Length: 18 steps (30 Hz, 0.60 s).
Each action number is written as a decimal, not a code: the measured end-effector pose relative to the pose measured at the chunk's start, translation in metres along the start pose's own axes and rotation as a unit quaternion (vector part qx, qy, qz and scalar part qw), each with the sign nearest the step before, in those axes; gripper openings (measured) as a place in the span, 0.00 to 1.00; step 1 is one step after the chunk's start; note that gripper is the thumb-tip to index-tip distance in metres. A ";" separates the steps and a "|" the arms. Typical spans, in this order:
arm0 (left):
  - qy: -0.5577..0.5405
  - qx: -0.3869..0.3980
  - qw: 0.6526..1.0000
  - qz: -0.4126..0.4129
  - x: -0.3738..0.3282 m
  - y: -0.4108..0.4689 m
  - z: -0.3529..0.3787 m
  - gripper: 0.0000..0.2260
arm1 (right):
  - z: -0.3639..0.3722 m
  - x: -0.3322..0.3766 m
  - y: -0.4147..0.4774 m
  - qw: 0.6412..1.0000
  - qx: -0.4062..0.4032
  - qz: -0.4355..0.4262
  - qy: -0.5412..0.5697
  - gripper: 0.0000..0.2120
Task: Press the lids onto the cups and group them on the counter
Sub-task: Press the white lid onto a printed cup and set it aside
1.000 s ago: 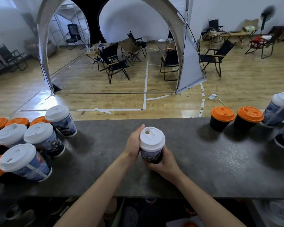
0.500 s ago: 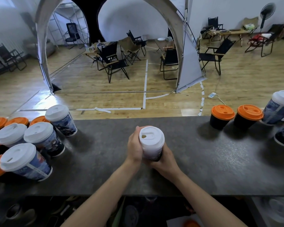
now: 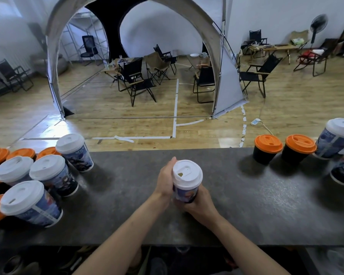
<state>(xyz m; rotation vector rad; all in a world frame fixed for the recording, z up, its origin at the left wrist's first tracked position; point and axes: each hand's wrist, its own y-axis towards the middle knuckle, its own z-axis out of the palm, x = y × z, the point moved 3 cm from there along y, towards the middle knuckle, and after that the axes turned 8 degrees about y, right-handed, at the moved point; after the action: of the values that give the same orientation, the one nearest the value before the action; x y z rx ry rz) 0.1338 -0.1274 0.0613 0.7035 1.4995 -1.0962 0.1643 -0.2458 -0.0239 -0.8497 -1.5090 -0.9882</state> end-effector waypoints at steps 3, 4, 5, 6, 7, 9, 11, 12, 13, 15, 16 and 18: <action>-0.015 -0.015 1.000 0.011 -0.002 0.004 -0.006 0.19 | 0.001 -0.001 -0.001 1.000 0.011 -0.007 -0.003 0.38; -0.022 -0.045 0.998 0.031 0.000 0.002 -0.005 0.19 | 0.002 0.001 0.000 1.000 0.009 -0.009 0.001 0.40; -0.022 -0.073 0.996 0.050 0.004 -0.001 -0.004 0.19 | 0.002 0.002 0.002 1.000 0.006 -0.011 0.003 0.43; -0.019 -0.094 0.993 0.064 0.006 -0.005 -0.002 0.20 | 0.003 0.002 0.002 1.000 0.003 -0.013 0.005 0.44; -0.015 -0.100 0.992 0.073 0.009 -0.008 -0.001 0.20 | 0.003 0.002 0.002 1.000 0.000 -0.014 0.002 0.44; -0.015 -0.066 0.997 0.048 0.009 -0.008 0.002 0.21 | 0.002 0.002 0.001 1.000 -0.001 -0.011 -0.004 0.40; -0.008 -0.001 1.000 0.001 -0.001 -0.004 0.000 0.22 | 0.001 0.000 -0.001 1.000 0.002 -0.006 -0.014 0.38; -0.005 0.004 1.000 -0.002 -0.003 -0.002 -0.003 0.22 | 0.000 -0.002 -0.001 1.000 0.005 -0.007 -0.017 0.37; -0.009 -0.012 1.000 0.006 -0.003 -0.002 -0.005 0.21 | 0.001 -0.002 -0.002 1.000 0.009 -0.009 -0.017 0.37; -0.013 -0.074 0.996 0.039 0.001 -0.010 -0.005 0.20 | 0.003 0.001 -0.002 1.000 0.011 -0.011 -0.010 0.39; -0.010 -0.097 0.994 0.055 0.007 -0.013 -0.003 0.21 | 0.003 0.002 -0.001 1.000 0.009 -0.010 -0.005 0.40; -0.013 -0.110 0.993 0.046 0.013 -0.016 0.001 0.21 | 0.004 0.001 -0.001 1.000 0.007 -0.006 -0.004 0.39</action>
<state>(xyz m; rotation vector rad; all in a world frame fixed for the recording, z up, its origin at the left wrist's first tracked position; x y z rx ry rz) 0.1170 -0.1365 0.0528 0.5957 1.5220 -0.8533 0.1621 -0.2426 -0.0229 -0.8353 -1.5273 -0.9827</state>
